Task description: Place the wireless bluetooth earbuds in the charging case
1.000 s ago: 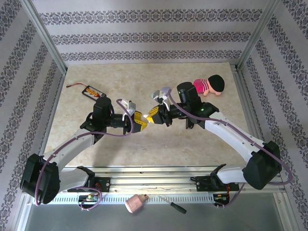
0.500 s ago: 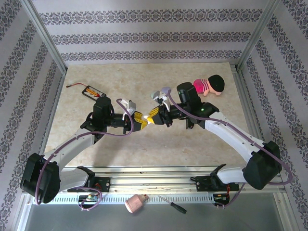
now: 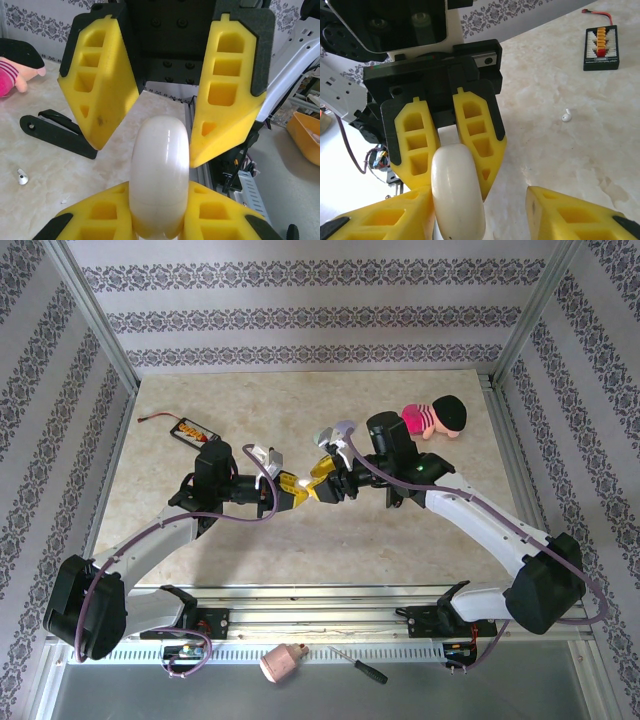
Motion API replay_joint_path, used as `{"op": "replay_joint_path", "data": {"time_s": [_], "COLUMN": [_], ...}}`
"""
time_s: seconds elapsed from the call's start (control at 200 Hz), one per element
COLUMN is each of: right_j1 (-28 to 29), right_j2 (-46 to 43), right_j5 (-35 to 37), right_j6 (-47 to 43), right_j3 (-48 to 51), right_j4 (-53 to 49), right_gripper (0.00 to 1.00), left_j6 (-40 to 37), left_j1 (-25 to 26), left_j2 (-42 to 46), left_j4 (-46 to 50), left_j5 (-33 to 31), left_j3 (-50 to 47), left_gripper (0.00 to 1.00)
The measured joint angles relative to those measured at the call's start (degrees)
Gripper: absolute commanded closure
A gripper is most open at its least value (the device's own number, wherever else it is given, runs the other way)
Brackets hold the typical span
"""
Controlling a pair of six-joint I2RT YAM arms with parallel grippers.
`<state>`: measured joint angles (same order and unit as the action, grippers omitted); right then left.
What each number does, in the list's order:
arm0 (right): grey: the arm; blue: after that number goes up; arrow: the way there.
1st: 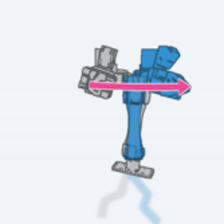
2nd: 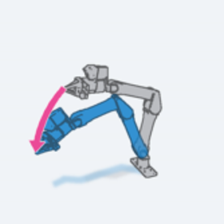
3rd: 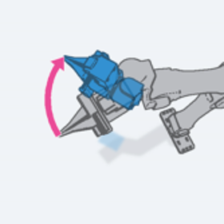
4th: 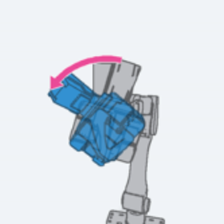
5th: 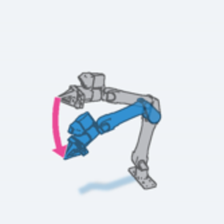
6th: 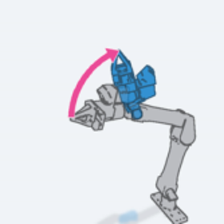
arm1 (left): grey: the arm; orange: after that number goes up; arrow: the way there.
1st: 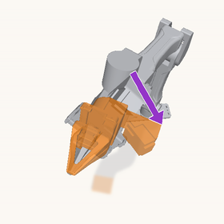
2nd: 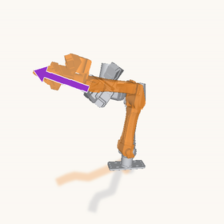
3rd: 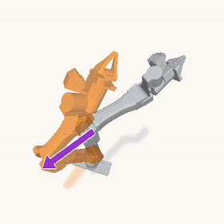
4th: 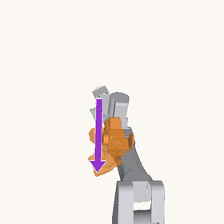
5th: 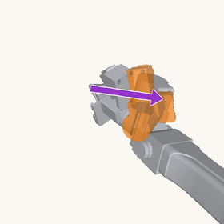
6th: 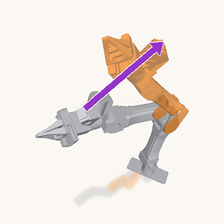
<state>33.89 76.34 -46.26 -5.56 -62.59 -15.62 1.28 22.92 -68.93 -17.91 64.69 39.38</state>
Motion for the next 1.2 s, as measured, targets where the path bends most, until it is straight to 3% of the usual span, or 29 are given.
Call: {"op": "replay_joint_path", "data": {"time_s": [0.37,0.65,0.854,1.049,1.204], "right_j1": [-2.69,-5.09,-12.46,-15.39,-15.37], "right_j2": [-1.01,-5.75,-9.11,-5.68,3.15], "right_j5": [4.68,7.61,15.17,23.85,28.72], "right_j6": [4.24,10.10,20.04,23.69,24.37], "right_j3": [0.11,4.81,9.70,10.16,8.46], "right_j4": [3.32,9.51,15.19,11.41,6.32], "right_gripper": [0.40,0.30,0.30,0.30,0.30], "left_j6": [-7.85,-13.46,-17.11,-17.09,-15.10], "left_j1": [1.81,4.59,7.15,7.41,7.41], "left_j2": [-0.02,0.02,-0.90,-1.40,-2.03], "left_j4": [-0.04,-2.91,-6.32,-11.45,-13.49], "left_j5": [-3.10,-13.70,-19.15,-23.74,-27.28], "left_j3": [-1.27,-3.08,-5.51,-9.88,-11.21], "left_gripper": [0.98,1.00,1.00,1.00,1.00]}}
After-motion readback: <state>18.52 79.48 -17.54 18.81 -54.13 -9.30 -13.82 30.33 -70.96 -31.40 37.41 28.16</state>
